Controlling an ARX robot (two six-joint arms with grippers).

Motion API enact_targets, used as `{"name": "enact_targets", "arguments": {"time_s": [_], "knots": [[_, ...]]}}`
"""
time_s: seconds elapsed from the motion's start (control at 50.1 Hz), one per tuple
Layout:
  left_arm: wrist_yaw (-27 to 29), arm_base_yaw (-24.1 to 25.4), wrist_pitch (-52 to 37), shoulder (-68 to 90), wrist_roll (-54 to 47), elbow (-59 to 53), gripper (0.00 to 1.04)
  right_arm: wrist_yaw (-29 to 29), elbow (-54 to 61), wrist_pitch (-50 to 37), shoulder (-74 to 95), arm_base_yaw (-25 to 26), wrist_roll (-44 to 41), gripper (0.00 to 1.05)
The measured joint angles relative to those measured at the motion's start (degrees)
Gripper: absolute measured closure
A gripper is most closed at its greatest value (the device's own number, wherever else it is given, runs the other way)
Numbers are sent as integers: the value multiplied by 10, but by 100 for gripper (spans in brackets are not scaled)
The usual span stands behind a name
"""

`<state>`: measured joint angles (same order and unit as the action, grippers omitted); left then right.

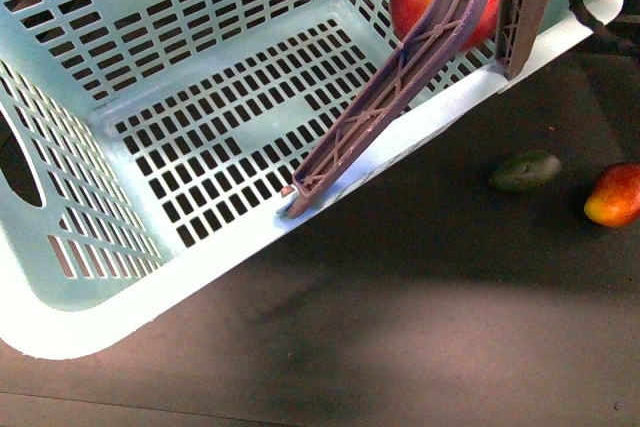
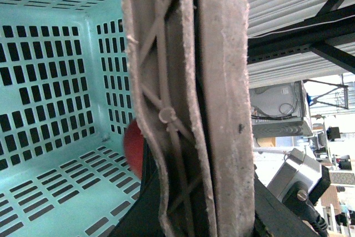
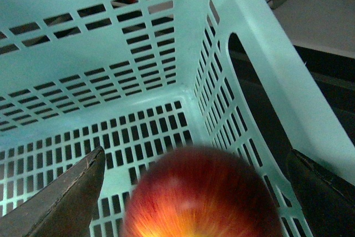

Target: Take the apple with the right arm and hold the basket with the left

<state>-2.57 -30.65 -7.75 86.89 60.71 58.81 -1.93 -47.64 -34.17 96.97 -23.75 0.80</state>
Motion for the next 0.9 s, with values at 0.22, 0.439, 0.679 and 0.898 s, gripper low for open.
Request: {"name": "enact_targets", "arguments": {"time_s": [0.22,0.439,0.679,0.898], "knots": [[1,0,2,0,0,-2,87,-5,4,-3,-38,19,13,9],[7,0,2,0,-1,-2,87,-17,52,28,-150,79,36,9],[-1,0,2,0,1,-2,87,-42,144,105,-317,141,47,9],[-1,-1,2,0,3,-2,87,-55,250,-15,-387,161,5,44]]}}
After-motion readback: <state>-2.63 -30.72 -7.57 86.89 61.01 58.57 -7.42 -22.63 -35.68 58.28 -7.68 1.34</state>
